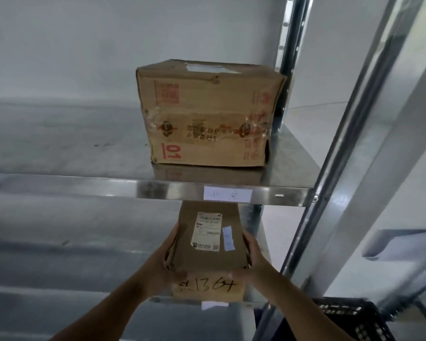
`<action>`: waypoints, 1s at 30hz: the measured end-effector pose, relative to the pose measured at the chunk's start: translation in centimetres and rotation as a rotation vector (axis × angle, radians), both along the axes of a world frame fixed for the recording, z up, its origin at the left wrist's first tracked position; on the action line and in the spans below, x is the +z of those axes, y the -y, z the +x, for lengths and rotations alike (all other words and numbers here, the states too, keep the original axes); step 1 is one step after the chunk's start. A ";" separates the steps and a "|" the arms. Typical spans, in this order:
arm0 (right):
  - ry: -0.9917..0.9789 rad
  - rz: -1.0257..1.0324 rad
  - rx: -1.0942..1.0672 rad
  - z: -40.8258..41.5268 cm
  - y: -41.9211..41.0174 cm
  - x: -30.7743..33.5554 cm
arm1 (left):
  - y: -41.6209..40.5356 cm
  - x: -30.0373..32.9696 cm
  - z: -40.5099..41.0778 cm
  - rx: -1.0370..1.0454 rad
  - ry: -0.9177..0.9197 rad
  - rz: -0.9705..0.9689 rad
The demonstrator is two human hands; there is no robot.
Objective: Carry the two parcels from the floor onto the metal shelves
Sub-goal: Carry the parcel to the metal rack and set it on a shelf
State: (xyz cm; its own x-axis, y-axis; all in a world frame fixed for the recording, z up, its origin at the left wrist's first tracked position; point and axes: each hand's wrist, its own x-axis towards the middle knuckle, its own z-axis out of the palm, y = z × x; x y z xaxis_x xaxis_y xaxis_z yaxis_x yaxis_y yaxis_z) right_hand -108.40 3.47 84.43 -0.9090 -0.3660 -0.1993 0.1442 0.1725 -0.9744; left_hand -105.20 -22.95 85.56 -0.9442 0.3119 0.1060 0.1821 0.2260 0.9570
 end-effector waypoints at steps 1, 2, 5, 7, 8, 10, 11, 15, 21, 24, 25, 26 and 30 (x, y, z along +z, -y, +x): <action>-0.003 0.003 -0.010 -0.4 0.4 -0.4 | -0.1 -0.4 -0.3 0.009 -0.004 0.004; -0.014 0.004 -0.023 -0.8 0.8 -0.8 | 0.0 -0.7 -0.5 0.028 -0.003 0.011; -0.075 -0.006 -0.067 -1.1 1.9 -1.8 | 0.3 -1.5 -1.0 0.075 0.012 -0.001; -0.110 -0.012 -0.082 -1.1 2.4 -2.1 | 0.6 -1.9 -1.2 0.065 0.014 -0.012; -0.116 -0.012 -0.084 -1.2 2.5 -2.2 | 0.7 -2.0 -1.4 0.061 0.016 -0.019; -0.124 -0.011 -0.084 -1.1 2.6 -2.1 | 0.7 -1.6 -1.4 0.034 0.034 -0.009; -0.122 -0.017 -0.083 -1.1 2.7 -1.9 | 0.8 -1.6 -1.5 0.014 0.043 0.003; -0.137 -0.030 -0.102 -1.0 3.0 -1.4 | 1.1 -1.8 -1.8 0.002 0.032 -0.025; -0.127 -0.020 -0.092 -1.0 2.6 -2.3 | 1.3 -2.0 -1.7 0.030 -0.013 -0.080; -0.140 -0.005 -0.096 -0.4 2.4 -2.5 | 1.1 -1.6 -1.0 0.070 -0.040 -0.095; -0.135 0.007 -0.099 0.1 2.3 -2.5 | 0.9 -1.2 -0.5 0.065 -0.036 -0.079; -0.124 0.020 -0.102 0.5 2.2 -2.3 | 0.9 -0.7 0.0 0.060 -0.019 -0.065; -0.134 0.020 -0.128 3.5 2.2 0.3 | 1.7 0.6 2.6 0.130 -0.014 -0.149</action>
State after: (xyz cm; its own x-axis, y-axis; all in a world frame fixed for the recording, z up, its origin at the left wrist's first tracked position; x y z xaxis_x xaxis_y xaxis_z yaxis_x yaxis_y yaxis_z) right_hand -104.93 1.24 84.74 -0.9668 -0.2429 -0.0793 0.0352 0.1806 -0.9829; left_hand -102.55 -24.70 86.19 -0.9763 0.2004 0.0813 0.1552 0.3872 0.9088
